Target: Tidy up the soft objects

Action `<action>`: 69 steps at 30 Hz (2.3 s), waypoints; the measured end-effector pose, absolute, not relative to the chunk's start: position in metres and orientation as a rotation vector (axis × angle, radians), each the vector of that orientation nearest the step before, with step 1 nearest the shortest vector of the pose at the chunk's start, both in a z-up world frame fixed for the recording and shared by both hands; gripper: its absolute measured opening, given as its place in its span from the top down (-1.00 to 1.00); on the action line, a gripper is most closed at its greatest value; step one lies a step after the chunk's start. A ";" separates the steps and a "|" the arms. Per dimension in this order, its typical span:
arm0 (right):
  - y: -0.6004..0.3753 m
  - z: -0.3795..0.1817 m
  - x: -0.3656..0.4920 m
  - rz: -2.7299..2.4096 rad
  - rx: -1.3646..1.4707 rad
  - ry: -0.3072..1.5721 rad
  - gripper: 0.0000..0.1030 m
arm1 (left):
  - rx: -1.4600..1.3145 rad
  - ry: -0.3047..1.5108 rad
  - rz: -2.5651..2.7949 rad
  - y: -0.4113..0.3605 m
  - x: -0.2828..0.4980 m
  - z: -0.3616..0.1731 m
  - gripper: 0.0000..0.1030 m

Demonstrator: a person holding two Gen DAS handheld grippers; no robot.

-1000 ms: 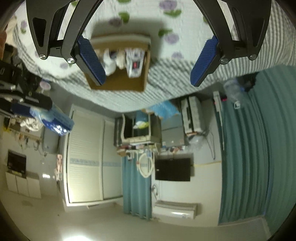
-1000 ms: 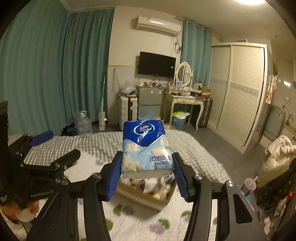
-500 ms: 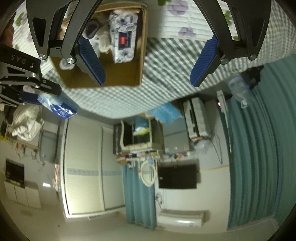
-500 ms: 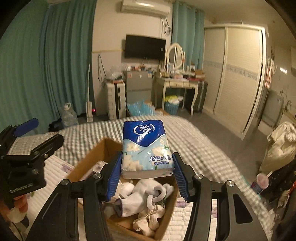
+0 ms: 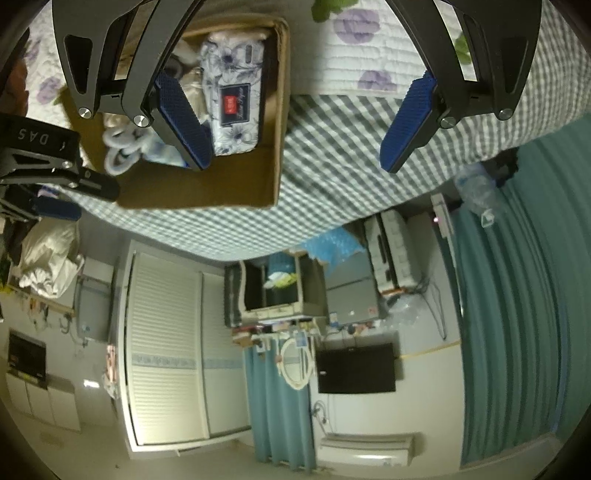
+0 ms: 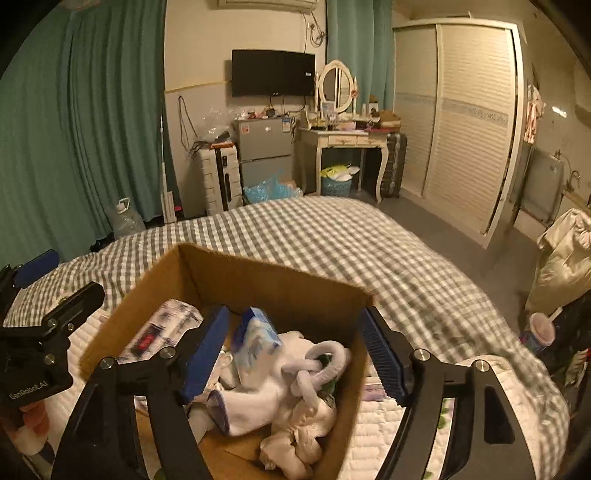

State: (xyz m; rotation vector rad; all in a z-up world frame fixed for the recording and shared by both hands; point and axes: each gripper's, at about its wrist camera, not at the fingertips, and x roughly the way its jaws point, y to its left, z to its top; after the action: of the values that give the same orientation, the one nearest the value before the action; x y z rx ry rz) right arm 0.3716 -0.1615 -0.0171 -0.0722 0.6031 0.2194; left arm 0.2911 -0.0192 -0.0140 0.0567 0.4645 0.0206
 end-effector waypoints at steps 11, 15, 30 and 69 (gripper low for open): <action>-0.190 0.142 0.233 0.197 -0.093 0.370 -0.50 | 0.038 0.185 -0.032 -0.040 0.157 0.135 -0.83; -0.197 0.184 0.166 0.190 -0.089 0.268 -0.70 | 0.044 0.078 -0.050 -0.042 0.099 0.173 -0.83; -0.192 0.126 0.059 0.199 -0.022 0.114 -0.90 | 0.083 0.095 0.044 -0.036 0.041 0.117 -0.84; -0.181 0.056 0.105 0.183 -0.027 0.293 -0.90 | 0.032 0.243 -0.002 -0.032 0.058 0.052 -0.84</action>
State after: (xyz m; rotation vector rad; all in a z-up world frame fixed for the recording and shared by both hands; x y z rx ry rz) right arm 0.1047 -0.1814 0.0560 -0.0271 0.2931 0.1828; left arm 0.0583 -0.0323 0.0522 0.0319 0.2430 -0.0018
